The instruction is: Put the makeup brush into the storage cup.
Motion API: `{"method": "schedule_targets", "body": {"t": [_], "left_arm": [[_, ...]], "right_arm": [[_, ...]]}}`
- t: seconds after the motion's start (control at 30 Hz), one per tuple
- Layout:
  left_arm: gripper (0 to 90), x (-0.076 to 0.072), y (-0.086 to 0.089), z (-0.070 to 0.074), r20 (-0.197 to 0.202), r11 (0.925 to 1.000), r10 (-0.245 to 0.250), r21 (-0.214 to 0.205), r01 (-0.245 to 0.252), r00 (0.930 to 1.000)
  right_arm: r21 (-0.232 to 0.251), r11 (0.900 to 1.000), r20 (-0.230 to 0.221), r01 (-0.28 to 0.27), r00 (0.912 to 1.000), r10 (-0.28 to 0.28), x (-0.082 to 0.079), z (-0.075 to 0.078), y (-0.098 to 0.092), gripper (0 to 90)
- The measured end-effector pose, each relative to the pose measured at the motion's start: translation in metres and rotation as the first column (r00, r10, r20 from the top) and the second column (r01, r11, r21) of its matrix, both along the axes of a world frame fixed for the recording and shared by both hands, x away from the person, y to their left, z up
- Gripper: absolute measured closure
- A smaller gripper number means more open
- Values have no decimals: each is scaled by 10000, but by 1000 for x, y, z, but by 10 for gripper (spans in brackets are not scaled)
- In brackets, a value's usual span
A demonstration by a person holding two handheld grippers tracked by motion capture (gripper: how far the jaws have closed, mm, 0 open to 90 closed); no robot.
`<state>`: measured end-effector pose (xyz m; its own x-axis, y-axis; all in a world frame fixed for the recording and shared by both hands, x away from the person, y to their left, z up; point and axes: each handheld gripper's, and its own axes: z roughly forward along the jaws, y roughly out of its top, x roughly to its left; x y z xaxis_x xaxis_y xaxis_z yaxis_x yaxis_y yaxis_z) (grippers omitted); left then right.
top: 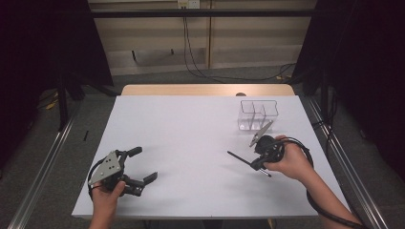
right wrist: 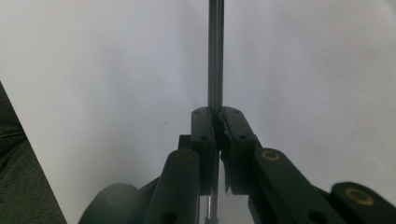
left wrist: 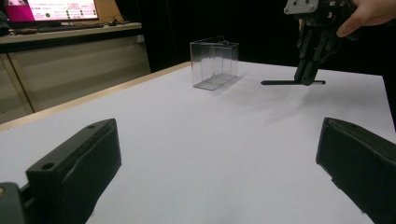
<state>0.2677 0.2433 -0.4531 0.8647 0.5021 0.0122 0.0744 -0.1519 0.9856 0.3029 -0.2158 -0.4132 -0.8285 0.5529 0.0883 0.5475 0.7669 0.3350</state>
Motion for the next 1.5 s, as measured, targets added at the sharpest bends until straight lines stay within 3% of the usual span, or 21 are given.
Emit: {"method": "schedule_targets", "body": {"t": [0.6, 1.5], "left_arm": [[0, 1, -1, -1, -58, 10000, 25, -36, -25, 10000], [0, 4, -12, -2, -185, 9999, -172, 0, 172, 9997]], "right_arm": [[176, 9981, 51, -590, 9982, 589, 7, 0, 23, 843], [-123, 9878, 128, -1552, 9878, 1553, 14, 7, 64, 843]]}}
